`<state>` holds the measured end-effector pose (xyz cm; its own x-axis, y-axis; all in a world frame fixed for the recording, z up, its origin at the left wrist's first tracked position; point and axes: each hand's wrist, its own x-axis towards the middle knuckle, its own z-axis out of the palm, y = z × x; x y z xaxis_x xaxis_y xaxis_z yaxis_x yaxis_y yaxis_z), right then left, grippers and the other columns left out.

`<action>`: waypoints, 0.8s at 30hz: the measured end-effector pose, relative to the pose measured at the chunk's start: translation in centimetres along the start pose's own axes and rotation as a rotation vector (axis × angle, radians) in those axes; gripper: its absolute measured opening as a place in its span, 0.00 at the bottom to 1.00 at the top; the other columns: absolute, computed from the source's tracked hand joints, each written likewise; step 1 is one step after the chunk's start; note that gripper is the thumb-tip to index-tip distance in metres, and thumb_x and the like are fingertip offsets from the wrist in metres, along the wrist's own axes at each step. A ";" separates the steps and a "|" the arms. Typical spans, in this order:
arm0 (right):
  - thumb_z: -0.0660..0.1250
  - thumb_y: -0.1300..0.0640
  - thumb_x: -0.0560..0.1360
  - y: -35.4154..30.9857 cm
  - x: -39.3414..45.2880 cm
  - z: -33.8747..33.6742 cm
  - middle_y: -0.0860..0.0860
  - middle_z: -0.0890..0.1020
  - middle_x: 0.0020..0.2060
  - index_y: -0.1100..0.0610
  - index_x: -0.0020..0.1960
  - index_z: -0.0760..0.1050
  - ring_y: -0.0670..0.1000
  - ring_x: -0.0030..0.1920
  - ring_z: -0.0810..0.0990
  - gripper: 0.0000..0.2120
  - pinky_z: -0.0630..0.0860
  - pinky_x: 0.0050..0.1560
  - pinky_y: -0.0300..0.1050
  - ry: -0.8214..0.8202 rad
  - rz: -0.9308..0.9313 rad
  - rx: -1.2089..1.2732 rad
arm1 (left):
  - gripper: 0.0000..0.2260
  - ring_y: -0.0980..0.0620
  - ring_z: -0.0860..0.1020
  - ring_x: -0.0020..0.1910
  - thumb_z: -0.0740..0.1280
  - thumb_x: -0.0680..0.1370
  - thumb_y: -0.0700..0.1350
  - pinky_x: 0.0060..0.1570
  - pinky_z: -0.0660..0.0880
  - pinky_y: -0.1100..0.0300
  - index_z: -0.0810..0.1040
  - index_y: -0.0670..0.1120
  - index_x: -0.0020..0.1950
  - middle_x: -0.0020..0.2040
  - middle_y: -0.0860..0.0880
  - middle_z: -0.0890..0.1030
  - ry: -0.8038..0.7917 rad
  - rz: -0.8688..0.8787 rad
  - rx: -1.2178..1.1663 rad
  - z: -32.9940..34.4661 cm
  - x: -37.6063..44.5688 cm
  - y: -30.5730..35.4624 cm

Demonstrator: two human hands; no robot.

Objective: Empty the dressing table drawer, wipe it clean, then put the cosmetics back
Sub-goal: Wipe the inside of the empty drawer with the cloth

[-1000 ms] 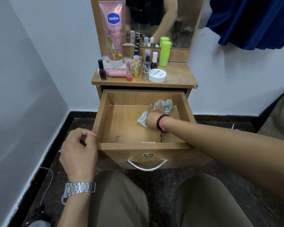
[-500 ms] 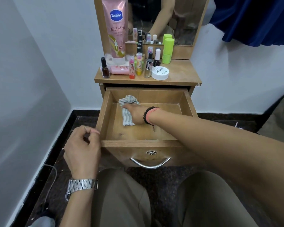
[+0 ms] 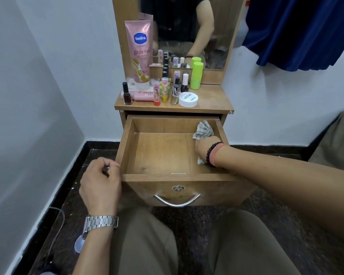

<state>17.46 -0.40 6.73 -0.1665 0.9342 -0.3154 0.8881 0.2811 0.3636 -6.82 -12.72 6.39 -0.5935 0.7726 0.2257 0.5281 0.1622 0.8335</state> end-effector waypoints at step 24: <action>0.52 0.49 0.82 -7.0 3.7 -4.3 0.53 0.44 0.79 0.49 0.79 0.43 0.56 0.78 0.43 0.29 0.45 0.75 0.55 -0.060 -0.307 0.347 | 0.09 0.51 0.74 0.38 0.64 0.73 0.40 0.40 0.66 0.57 0.77 0.51 0.36 0.40 0.54 0.79 0.026 0.007 0.039 0.0 0.0 0.0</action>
<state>8.77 2.01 6.79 -0.4281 0.8020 -0.4165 0.8941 0.4430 -0.0658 -6.83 -12.68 6.35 -0.6050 0.7578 0.2445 0.5553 0.1814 0.8116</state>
